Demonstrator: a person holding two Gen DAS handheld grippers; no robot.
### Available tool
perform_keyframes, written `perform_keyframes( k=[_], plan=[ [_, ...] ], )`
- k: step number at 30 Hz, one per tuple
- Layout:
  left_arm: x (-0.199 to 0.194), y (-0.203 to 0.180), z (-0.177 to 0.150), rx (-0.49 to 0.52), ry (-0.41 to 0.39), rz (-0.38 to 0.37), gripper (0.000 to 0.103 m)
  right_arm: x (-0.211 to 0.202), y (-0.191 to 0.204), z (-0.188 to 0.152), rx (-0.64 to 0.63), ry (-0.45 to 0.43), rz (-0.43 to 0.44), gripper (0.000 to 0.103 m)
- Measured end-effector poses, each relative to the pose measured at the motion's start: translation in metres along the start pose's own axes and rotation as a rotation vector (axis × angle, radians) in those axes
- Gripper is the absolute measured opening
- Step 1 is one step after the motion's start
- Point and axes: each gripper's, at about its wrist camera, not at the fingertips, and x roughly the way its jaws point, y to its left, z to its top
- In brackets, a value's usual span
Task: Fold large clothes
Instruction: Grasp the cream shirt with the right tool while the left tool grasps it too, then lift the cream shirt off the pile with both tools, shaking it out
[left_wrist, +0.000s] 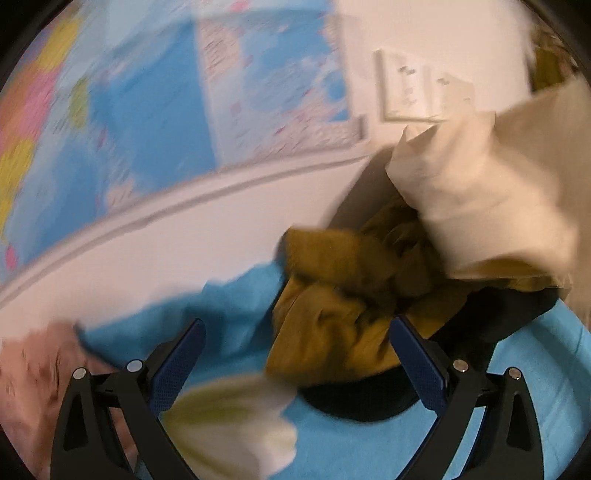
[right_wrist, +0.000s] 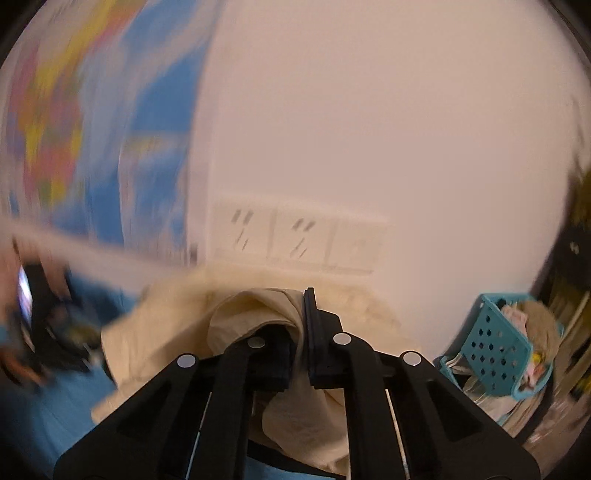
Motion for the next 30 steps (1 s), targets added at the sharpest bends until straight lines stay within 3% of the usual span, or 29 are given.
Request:
perform_keyframes(
  k=[4, 9, 13, 15, 17, 18, 19, 23, 28, 30],
  plan=[
    [-0.002, -0.030, 0.026, 0.115, -0.121, -0.075, 0.096, -0.030, -0.032, 0.025, 0.081, -0.082, 0.011, 0.006],
    [-0.003, -0.093, 0.047, 0.310, -0.276, -0.287, 0.096, -0.051, -0.054, 0.044, 0.128, -0.137, 0.016, 0.006],
    [0.017, -0.146, 0.046, 0.495, -0.348, -0.305, 0.096, -0.061, -0.066, 0.055, 0.143, -0.156, 0.020, 0.006],
    [0.026, -0.160, 0.051, 0.524, -0.363, -0.293, 0.087, -0.064, -0.068, 0.057, 0.134, -0.167, 0.000, 0.006],
    [0.038, -0.167, 0.069, 0.492, -0.324, -0.313, 0.024, -0.070, -0.072, 0.061, 0.137, -0.176, -0.007, 0.006],
    [0.041, -0.166, 0.079, 0.456, -0.301, -0.348, 0.007, -0.075, -0.075, 0.064, 0.143, -0.181, -0.006, 0.006],
    [0.040, -0.164, 0.093, 0.410, -0.292, -0.386, 0.001, -0.079, -0.078, 0.066, 0.147, -0.182, -0.005, 0.006],
    [-0.002, -0.146, 0.136, 0.300, -0.427, -0.441, 0.000, -0.113, -0.078, 0.084, 0.120, -0.234, -0.048, 0.006],
    [-0.084, -0.105, 0.183, 0.170, -0.583, -0.502, 0.000, -0.183, -0.066, 0.124, 0.086, -0.296, -0.067, 0.005],
    [-0.107, -0.088, 0.185, 0.146, -0.598, -0.540, 0.008, -0.218, -0.052, 0.140, 0.044, -0.347, -0.063, 0.005]
  ],
)
